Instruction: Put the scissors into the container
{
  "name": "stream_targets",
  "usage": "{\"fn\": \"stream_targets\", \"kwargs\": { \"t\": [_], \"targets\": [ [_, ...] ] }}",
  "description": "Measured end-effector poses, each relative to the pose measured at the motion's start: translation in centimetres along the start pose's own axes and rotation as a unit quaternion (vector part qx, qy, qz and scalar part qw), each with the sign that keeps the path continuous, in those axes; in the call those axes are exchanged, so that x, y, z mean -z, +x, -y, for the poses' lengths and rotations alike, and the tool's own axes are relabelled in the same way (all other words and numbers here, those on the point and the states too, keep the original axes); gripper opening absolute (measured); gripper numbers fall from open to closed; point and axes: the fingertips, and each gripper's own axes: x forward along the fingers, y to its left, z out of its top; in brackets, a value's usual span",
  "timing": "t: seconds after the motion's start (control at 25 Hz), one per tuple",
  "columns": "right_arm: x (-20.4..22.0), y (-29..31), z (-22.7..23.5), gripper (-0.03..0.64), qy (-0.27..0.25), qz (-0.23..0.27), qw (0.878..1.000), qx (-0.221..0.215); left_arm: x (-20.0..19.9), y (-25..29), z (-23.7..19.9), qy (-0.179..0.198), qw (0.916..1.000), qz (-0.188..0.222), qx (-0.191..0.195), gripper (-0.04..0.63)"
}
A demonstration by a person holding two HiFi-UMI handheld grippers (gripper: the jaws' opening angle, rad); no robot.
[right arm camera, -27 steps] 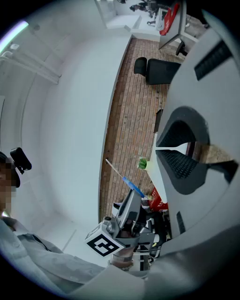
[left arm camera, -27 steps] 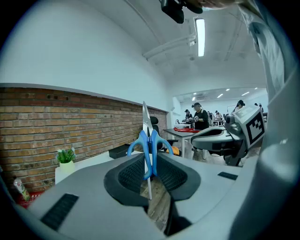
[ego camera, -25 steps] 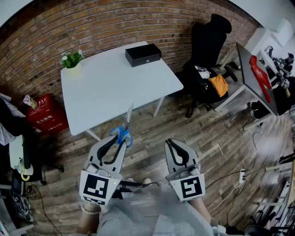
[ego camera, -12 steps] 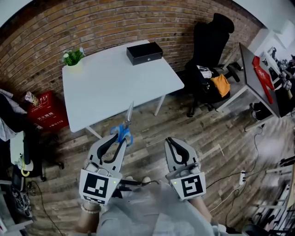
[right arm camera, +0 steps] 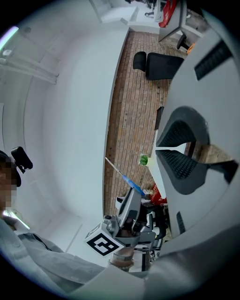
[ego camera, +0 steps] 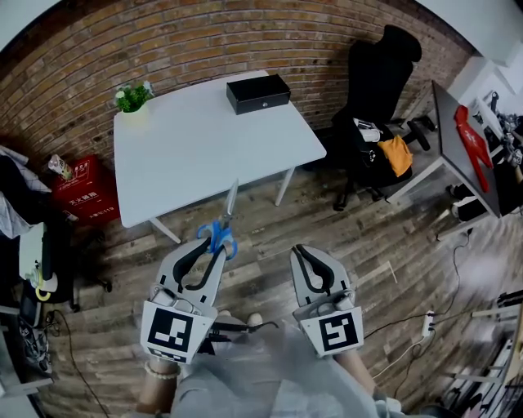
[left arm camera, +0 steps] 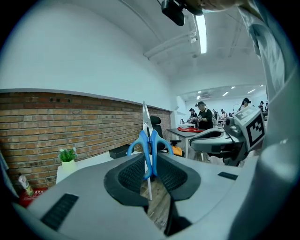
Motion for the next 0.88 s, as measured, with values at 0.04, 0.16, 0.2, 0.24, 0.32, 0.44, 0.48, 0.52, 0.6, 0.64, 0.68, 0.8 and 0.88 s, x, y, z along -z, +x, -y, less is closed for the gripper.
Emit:
{"fn": "stream_targets", "kwargs": {
  "t": [0.04, 0.16, 0.2, 0.24, 0.32, 0.44, 0.48, 0.52, 0.6, 0.64, 0.68, 0.8, 0.88],
  "targets": [
    [0.1, -0.2, 0.2, 0.048, -0.004, 0.0, 1.0, -0.003, -0.1, 0.1, 0.3, 0.0, 1.0, 0.0, -0.002, 0.092],
    [0.4, -0.9, 0.8, 0.048, -0.012, 0.002, 1.0, -0.006, -0.4, 0.4, 1.2, 0.001, 1.0, 0.005, -0.008, 0.092],
    [0.5, -1.2, 1.0, 0.048, -0.013, 0.003, 1.0, -0.004, -0.4, 0.5, 1.6, 0.002, 0.9999, 0.007, -0.009, 0.092],
    [0.6, -1.6, 1.3, 0.048, -0.013, 0.004, 1.0, -0.002, -0.5, 0.6, 2.0, 0.003, 0.9999, 0.009, -0.01, 0.092],
    [0.7, -2.4, 1.9, 0.048, -0.01, 0.008, 1.0, 0.001, -0.7, 0.7, 3.0, 0.007, 0.9998, 0.013, -0.011, 0.092],
    [1.1, -3.5, 2.4, 0.048, -0.001, 0.006, 1.0, 0.002, -0.8, 0.5, 4.3, 0.017, 0.9998, 0.011, -0.008, 0.092],
    [1.3, -3.6, 2.7, 0.048, 0.001, 0.004, 1.0, 0.001, -0.8, 0.6, 4.6, 0.019, 0.9997, 0.01, -0.007, 0.092],
    [1.3, -3.6, 2.9, 0.048, 0.002, 0.004, 1.0, 0.0, -0.9, 0.6, 4.7, 0.019, 0.9997, 0.01, -0.008, 0.092],
    [1.1, -3.5, 3.1, 0.048, 0.002, 0.007, 1.0, -0.001, -1.0, 0.7, 4.5, 0.015, 0.9998, 0.01, -0.012, 0.092],
    [1.1, -3.4, 3.1, 0.048, 0.002, 0.007, 1.0, -0.001, -0.9, 0.7, 4.3, 0.013, 0.9998, 0.009, -0.014, 0.092],
    [1.2, -3.3, 3.2, 0.048, 0.001, 0.008, 1.0, -0.001, -0.9, 0.8, 4.2, 0.012, 0.9998, 0.009, -0.016, 0.092],
    [1.4, -3.2, 3.6, 0.048, 0.001, 0.008, 1.0, 0.001, -0.8, 1.3, 4.0, 0.019, 0.9997, 0.008, -0.016, 0.092],
    [1.6, -3.0, 3.8, 0.048, 0.003, 0.006, 1.0, 0.005, -0.9, 1.8, 3.5, 0.026, 0.9995, 0.008, -0.013, 0.092]
  ]
}}
